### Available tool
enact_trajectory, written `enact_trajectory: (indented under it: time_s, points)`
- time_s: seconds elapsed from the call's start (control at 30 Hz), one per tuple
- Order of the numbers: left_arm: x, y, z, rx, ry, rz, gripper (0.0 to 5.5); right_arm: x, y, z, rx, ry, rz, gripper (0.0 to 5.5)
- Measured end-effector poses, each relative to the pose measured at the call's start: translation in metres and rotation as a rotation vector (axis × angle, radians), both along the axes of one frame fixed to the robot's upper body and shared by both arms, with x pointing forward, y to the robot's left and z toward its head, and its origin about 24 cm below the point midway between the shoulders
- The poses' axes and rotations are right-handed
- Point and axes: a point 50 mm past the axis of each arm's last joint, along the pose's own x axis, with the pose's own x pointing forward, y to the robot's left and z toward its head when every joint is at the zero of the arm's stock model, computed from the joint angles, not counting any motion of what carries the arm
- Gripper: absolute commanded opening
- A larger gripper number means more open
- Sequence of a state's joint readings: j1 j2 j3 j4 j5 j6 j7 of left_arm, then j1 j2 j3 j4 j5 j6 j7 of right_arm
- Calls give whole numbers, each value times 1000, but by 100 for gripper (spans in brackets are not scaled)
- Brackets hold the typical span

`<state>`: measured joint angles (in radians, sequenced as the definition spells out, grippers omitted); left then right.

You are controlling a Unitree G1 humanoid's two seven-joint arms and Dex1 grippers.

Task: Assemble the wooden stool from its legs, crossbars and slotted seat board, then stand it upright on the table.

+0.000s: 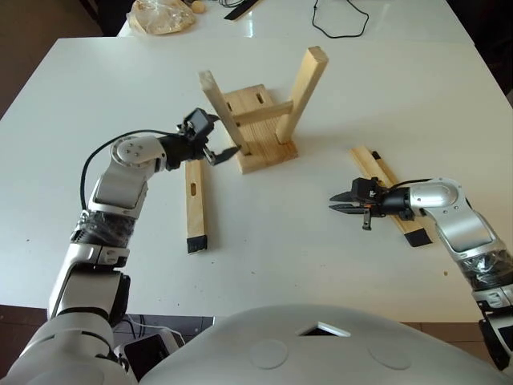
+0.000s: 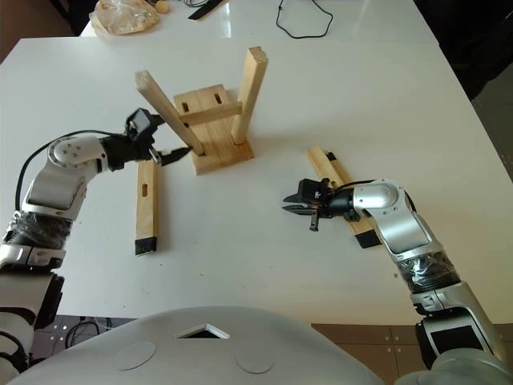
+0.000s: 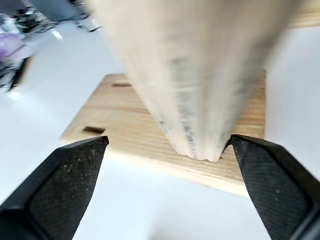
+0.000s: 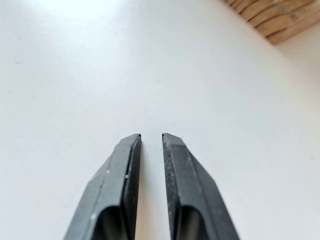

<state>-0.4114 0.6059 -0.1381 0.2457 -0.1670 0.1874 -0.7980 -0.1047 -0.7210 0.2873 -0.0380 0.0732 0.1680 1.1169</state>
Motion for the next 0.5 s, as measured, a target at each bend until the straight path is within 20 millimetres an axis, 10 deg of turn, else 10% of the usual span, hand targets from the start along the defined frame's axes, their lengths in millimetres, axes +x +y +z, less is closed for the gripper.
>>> enact_trajectory:
  time_s: [0.27,0.5]
  points:
    - [-5,-17,0,-60,-4,-136,459,-3,6,0,0,6,32,76]
    - [-40,-86,7,-152,21,-438,459,-2,5,0,-1,0,18,76]
